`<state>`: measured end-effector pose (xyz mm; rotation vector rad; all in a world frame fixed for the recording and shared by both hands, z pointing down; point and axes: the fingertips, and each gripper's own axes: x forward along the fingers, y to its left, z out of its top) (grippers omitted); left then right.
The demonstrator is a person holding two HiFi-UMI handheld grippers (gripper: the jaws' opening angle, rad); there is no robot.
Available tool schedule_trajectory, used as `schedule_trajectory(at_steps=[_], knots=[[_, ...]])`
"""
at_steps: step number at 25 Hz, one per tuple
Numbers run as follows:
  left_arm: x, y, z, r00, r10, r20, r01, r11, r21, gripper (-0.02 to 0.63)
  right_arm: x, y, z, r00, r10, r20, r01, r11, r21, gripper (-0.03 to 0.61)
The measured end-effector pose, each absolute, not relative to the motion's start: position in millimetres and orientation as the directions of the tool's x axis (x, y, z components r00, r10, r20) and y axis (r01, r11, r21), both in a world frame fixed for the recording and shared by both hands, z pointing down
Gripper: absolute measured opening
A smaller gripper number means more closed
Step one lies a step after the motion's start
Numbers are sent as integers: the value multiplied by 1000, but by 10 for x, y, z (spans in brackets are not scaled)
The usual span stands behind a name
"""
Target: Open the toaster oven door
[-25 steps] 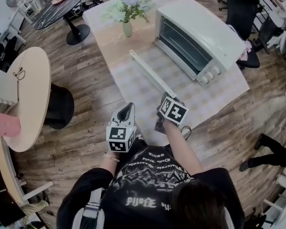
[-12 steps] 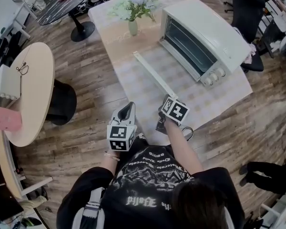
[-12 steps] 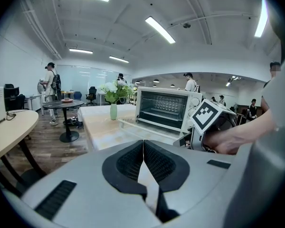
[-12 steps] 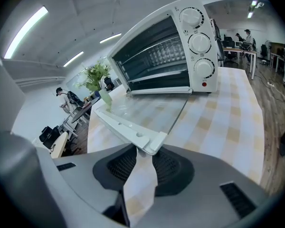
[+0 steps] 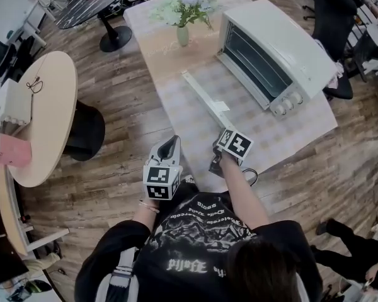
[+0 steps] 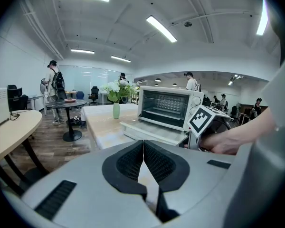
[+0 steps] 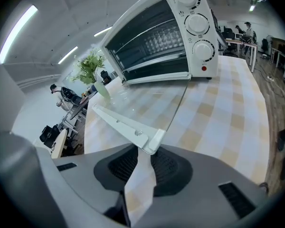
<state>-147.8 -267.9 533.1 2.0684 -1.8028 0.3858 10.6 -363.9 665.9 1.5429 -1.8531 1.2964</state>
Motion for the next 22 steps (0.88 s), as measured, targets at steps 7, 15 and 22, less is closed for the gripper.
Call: schedule_trajectory(at_steps=[7,15,22], knots=[[-1515,-2619,5343,123,-888,443,-992,-92,91,20,100,-3638,6742,-317,-522,792,-911,-65,-407,92],[-1419,-2592,5351,146,-887,437,-987,-100,126,20,106,-3541,6623,-358,-542,760,-894,-36,-446,93],[-1313,-2633,5421,184,-880,439,-976,-108,192,20,240,-3330,6365,-418,-588,693,-891,114,-440,129]])
